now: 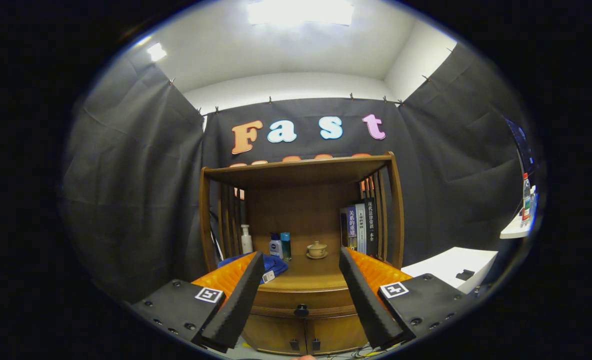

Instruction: Pull open the drawer, take out the items inside it, and place them on the countertop above the cabinet.

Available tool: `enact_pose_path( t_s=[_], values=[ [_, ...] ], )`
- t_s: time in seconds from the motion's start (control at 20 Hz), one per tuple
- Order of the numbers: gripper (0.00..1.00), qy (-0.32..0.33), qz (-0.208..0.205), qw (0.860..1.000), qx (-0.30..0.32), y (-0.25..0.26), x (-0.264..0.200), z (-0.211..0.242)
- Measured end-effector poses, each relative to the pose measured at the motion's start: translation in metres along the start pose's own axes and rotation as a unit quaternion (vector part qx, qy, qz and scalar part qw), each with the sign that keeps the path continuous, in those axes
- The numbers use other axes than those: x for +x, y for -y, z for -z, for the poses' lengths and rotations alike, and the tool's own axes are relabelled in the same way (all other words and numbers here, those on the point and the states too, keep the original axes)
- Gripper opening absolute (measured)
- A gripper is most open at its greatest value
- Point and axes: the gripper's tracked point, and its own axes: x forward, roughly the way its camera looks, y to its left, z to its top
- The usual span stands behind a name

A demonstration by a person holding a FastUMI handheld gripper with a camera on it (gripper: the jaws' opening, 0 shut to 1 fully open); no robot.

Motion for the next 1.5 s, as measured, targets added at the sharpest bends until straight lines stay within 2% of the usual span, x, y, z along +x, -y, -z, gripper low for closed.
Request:
enact_pose_path(
  t_s=[0.15,0.35,0.5,0.65,1.0,1.25,1.3,1.5],
  values=[
    [0.98,0.016,0.002,1.0,-0.007,-0.001,-0.003,-0.006],
    [0.98,0.005,0.021,1.0,-0.018,-0.004,0.025,0.024],
    [0.98,-0.023,0.046,0.998,-0.023,0.002,0.064,0.073],
    [0.98,-0.046,0.04,0.998,-0.009,0.0,0.099,0.127],
    [0.95,-0.138,0.05,0.987,-0.06,0.007,0.152,0.292],
    [0.92,-0.192,0.06,0.98,0.0,0.02,0.172,0.348],
    [0.9,-0.196,0.062,0.979,0.009,0.023,0.175,0.355],
    [0.72,-0.19,0.049,0.98,0.013,0.019,0.184,0.358]
  ],
)
